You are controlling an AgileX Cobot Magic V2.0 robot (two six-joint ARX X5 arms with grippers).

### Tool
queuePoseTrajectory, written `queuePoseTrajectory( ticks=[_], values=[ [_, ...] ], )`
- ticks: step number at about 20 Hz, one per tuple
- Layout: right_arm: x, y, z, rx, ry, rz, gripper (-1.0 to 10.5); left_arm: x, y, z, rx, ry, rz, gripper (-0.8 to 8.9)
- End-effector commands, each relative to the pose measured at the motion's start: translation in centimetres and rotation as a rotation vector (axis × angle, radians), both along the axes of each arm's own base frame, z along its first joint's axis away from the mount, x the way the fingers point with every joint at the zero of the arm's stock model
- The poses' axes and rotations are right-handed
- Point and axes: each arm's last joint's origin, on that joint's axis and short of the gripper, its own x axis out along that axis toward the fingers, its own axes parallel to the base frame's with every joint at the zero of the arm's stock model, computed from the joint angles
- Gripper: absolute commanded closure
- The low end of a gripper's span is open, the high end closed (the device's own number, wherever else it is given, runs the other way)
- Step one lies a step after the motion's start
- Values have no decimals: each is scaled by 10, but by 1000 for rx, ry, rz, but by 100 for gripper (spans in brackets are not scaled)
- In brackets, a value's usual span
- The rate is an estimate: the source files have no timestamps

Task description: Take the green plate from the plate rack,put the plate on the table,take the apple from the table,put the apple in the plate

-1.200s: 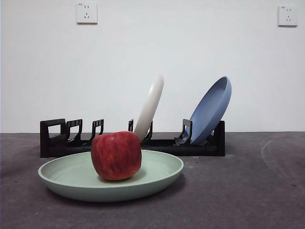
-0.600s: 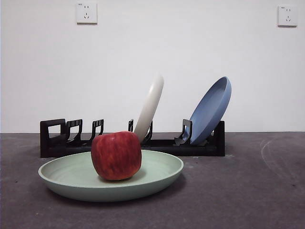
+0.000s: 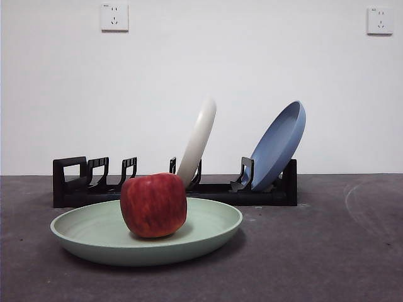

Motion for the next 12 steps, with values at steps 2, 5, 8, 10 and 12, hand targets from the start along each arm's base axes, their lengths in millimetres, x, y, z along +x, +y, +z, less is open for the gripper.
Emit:
queuePoseTrajectory(
  ticks=[2,5,8,10,12],
  values=[
    [0,-1,-4,-22,22,-9,946,1,0,-3,16,15,2,817],
    [-1,-1,-4,-21,21,-9,946,2,0,-4,15,33,2,817],
    [0,-1,-4,-25,18,-9,946,3,0,-5,15,46,2,817],
    [0,-1,-3,-63,-15,-7,946,3,0,-6,15,54,2,817],
    [8,-1,1,-84,-167,-112,946,3,0,-7,15,60,2,817]
  ],
)
